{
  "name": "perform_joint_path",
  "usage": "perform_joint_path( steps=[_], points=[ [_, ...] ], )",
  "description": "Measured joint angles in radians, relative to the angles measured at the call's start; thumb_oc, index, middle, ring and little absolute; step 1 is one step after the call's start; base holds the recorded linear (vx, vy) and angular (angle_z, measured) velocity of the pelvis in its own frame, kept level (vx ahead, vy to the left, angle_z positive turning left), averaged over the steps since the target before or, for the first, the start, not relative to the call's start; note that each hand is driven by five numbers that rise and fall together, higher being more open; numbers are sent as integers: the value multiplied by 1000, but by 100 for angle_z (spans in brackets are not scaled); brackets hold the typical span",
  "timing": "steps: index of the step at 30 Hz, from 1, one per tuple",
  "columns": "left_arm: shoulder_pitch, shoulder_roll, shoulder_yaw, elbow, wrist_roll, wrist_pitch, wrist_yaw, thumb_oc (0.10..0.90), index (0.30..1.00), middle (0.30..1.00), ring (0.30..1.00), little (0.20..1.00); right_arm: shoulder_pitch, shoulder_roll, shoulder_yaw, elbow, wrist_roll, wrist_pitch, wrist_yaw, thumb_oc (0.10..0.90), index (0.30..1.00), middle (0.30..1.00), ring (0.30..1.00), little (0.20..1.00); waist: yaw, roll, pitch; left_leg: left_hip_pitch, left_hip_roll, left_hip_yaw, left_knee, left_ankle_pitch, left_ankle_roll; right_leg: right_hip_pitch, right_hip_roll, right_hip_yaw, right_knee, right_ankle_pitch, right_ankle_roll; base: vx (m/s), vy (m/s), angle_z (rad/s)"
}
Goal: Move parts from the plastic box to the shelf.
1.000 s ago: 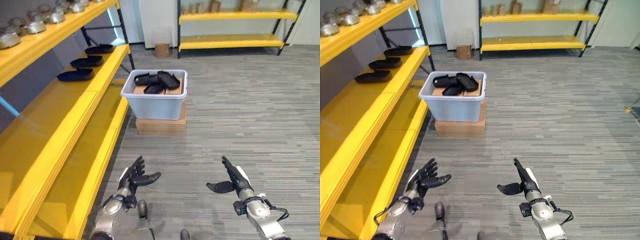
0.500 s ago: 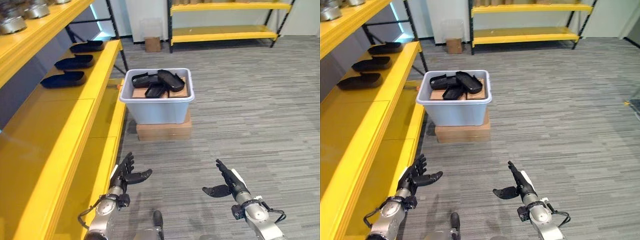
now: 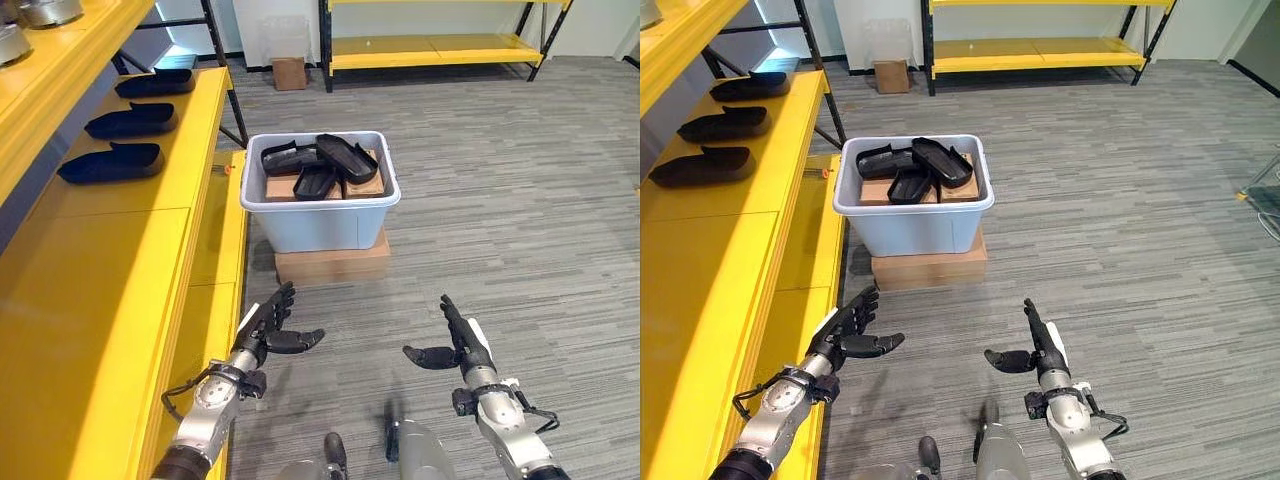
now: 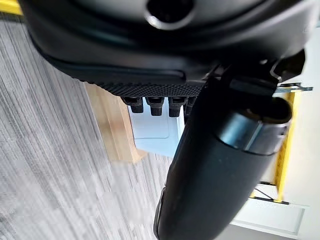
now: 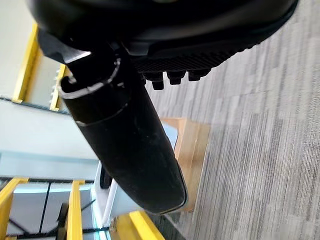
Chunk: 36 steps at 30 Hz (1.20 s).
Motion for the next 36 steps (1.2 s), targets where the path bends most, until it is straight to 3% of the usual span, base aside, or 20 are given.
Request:
perform_joint_path(
  steps=[3, 6, 7, 8, 9, 12, 18, 23, 24, 26, 27, 29, 32, 35, 36],
  points=[
    [9, -6, -50, 0, 1, 10, -16, 900, 1000, 1000, 1000, 1000, 29, 0, -24, 0, 0, 2, -1, 900, 1000, 1000, 1000, 1000, -14, -2, 16, 30, -21, -37, 8, -30, 3, 0, -2, 48, -47, 49, -19, 363, -360, 46],
    [30, -14, -74, 1, 0, 9, -45, 900, 1000, 1000, 1000, 1000, 30, -1, -17, 0, 0, 5, -7, 900, 1000, 1000, 1000, 1000, -33, -11, 11, 47, -25, -109, 13, -50, -28, 47, 25, 90, 40, 89, -31, 426, -407, 67],
    [37, -13, -86, 3, 0, 9, -45, 900, 1000, 1000, 1000, 1000, 26, -1, -14, -2, 0, 5, -14, 900, 1000, 1000, 1000, 1000, -36, -12, 10, 59, -25, -132, 14, -57, -38, 87, 29, 91, 56, 100, -45, 324, -328, 52],
    [38, -10, -96, 2, -2, 8, -43, 900, 1000, 1000, 1000, 1000, 16, -4, -6, -2, 0, 6, -17, 900, 1000, 1000, 1000, 1000, -33, -11, 10, 70, -19, -143, 14, -71, -61, 103, 33, 91, 74, 166, -66, 266, -259, 39],
    [36, -16, -98, 4, -10, 9, -40, 900, 1000, 1000, 1000, 1000, -2, -12, 3, 0, 0, 7, -16, 900, 1000, 1000, 1000, 1000, -34, 4, 11, 71, 0, -144, 15, -83, -75, 101, 49, 80, 101, 176, -91, 171, -155, 19],
    [5, -15, -106, -3, -37, 9, -45, 900, 1000, 1000, 1000, 1000, -54, -39, 18, 0, 0, 8, -18, 900, 1000, 1000, 1000, 1000, -39, 12, 9, 64, 43, -115, 30, -68, -108, 100, 78, 49, 128, 134, -141, 198, -191, 16],
    [-48, -50, -102, -1, -38, 7, -39, 900, 1000, 1000, 1000, 1000, -95, -76, 6, 0, -3, 2, -24, 900, 1000, 1000, 1000, 1000, -69, 11, 10, 70, 92, -78, 145, -80, -130, 139, 104, 8, 223, -16, -161, 257, -226, 21],
    [-46, -61, -105, -1, -37, 8, -40, 900, 1000, 1000, 1000, 1000, -72, -84, 3, 1, -17, 8, -25, 900, 1000, 1000, 1000, 1000, -101, 14, 7, 4, 142, -14, 285, -91, -151, 148, 110, -49, 266, -73, -193, 190, -191, 34],
    [-46, -62, -105, 0, -37, 8, -41, 900, 1000, 1000, 1000, 1000, -58, -81, -9, 0, -17, 9, -32, 900, 1000, 1000, 1000, 1000, -113, 20, 2, -34, 168, 15, 363, -100, -163, 149, 111, -82, 269, -82, -207, 86, -119, 55],
    [-44, -62, -104, 1, -37, 8, -38, 900, 1000, 1000, 1000, 1000, -43, -79, -20, 0, -17, 14, -42, 900, 1000, 1000, 1000, 1000, -108, 25, -2, -83, 187, 27, 454, -103, -163, 148, 119, -98, 284, -94, -224, 159, -100, 34],
    [-38, -62, -104, 3, -37, 8, -35, 900, 1000, 1000, 1000, 1000, -42, -80, -22, 0, -17, 14, -47, 900, 1000, 1000, 1000, 1000, -99, 28, -5, -112, 175, 12, 471, -130, -172, 150, 126, -93, 289, -103, -225, 244, -63, -17],
    [-19, -61, -100, 1, -38, 7, -34, 900, 1000, 1000, 1000, 1000, -45, -78, -22, -2, -17, 16, -61, 900, 1000, 1000, 1000, 1000, -68, 30, -6, -118, 137, -11, 390, -156, -166, 157, 135, -74, 278, -92, -226, 190, -14, -30],
    [23, -61, -93, 2, -38, 1, -16, 900, 1000, 1000, 1000, 1000, -25, -64, -22, -24, -17, 35, -126, 900, 1000, 1000, 1000, 1000, -52, 32, -9, -153, 136, 25, 191, -116, -157, 203, 158, -73, 232, -93, -218, 226, 43, -6],
    [85, -60, -82, 7, -38, -39, -5, 900, 1000, 1000, 1000, 1000, -17, -46, -22, -25, -18, 36, -218, 900, 1000, 1000, 1000, 1000, -11, 34, -10, -178, 173, 8, -60, 43, -181, 249, 190, -32, 197, -94, -219, 370, 65, -43],
    [111, -60, -59, 13, -38, -58, 4, 900, 1000, 1000, 1000, 1000, -16, -31, -22, -25, -18, 35, -249, 900, 1000, 1000, 1000, 1000, 4, 35, -11, -182, 205, -46, -136, 94, -184, 266, 211, -3, 192, -94, -219, 278, 63, -58]
  ],
)
